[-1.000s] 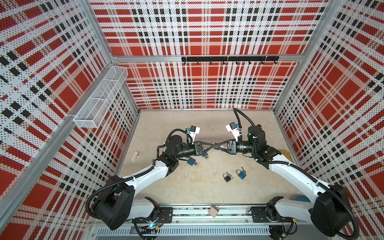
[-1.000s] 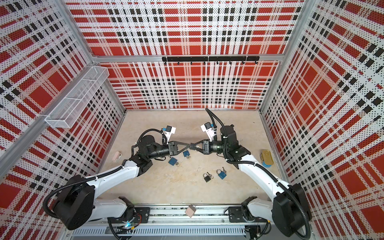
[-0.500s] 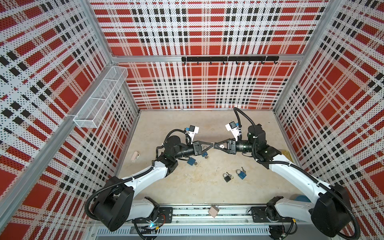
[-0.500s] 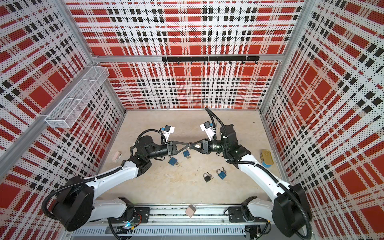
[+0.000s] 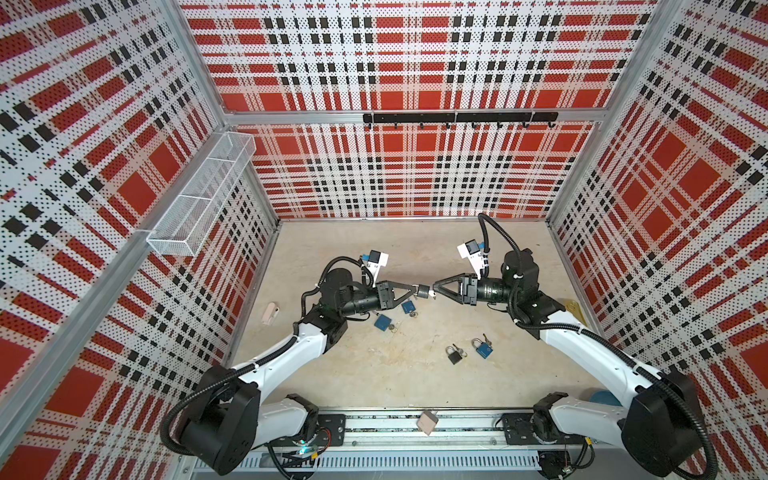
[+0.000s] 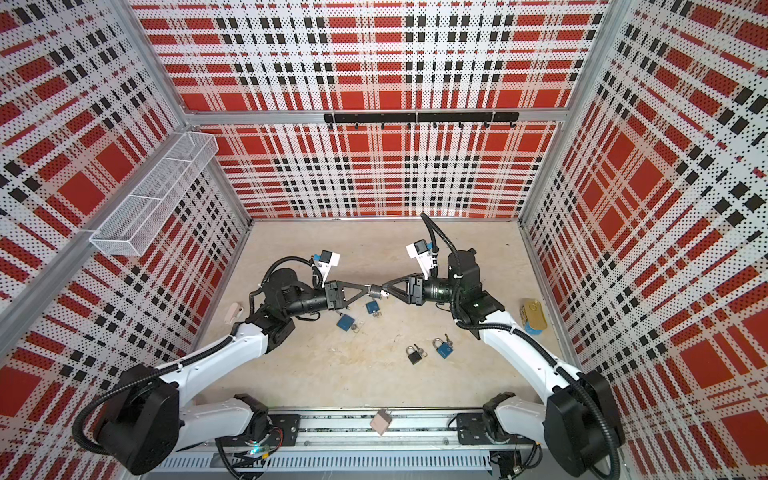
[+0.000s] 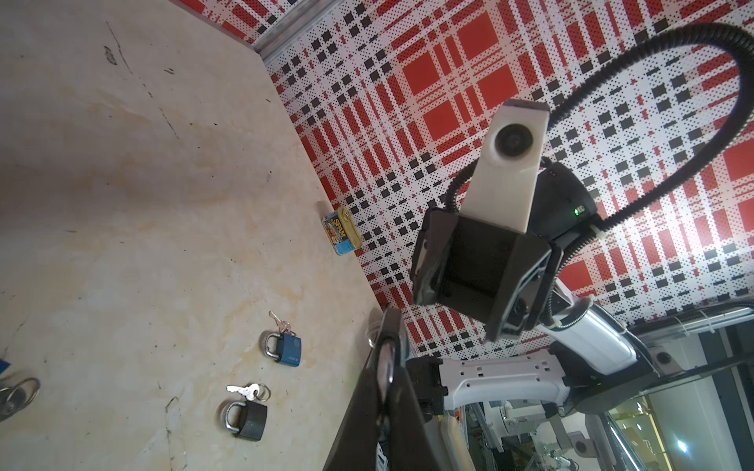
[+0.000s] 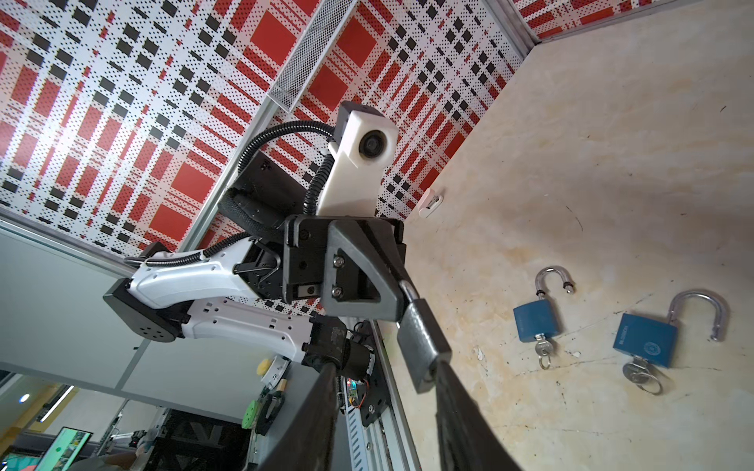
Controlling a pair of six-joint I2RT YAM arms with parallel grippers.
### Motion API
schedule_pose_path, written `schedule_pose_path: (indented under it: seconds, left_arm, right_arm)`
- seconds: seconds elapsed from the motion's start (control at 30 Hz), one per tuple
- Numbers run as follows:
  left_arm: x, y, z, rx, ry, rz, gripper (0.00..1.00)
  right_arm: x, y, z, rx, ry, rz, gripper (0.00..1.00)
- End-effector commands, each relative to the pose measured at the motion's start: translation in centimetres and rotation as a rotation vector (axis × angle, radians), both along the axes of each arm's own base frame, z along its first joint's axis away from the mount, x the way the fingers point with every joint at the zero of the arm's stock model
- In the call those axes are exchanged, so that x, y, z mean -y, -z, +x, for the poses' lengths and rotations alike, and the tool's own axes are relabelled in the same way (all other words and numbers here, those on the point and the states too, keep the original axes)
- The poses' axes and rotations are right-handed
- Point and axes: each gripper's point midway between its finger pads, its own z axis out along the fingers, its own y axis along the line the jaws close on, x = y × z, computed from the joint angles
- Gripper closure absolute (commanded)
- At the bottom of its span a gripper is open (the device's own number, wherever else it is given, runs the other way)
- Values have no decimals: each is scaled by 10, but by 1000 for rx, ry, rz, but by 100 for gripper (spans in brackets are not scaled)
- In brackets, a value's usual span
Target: Lock with the key
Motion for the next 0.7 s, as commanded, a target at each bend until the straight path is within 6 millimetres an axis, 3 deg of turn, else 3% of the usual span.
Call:
schedule_pose_path:
  seconds: [0.0, 0.2, 0.47, 0.67]
  left_arm:
    - [-4, -17, -4, 46, 13, -12, 100]
    - [-4, -26, -4, 58, 19, -22, 100]
    - [-4, -36, -4, 70, 25, -33, 100]
    - [-8, -37, -2, 70, 9, -34, 100]
  right_arm:
    - [-1, -12, -9, 46, -45, 46, 65]
    - [-2, -1, -5, 26, -37, 19, 54]
    - [-7, 4, 8, 18, -31, 14, 54]
    - [-10, 8, 8, 1, -50, 22, 69]
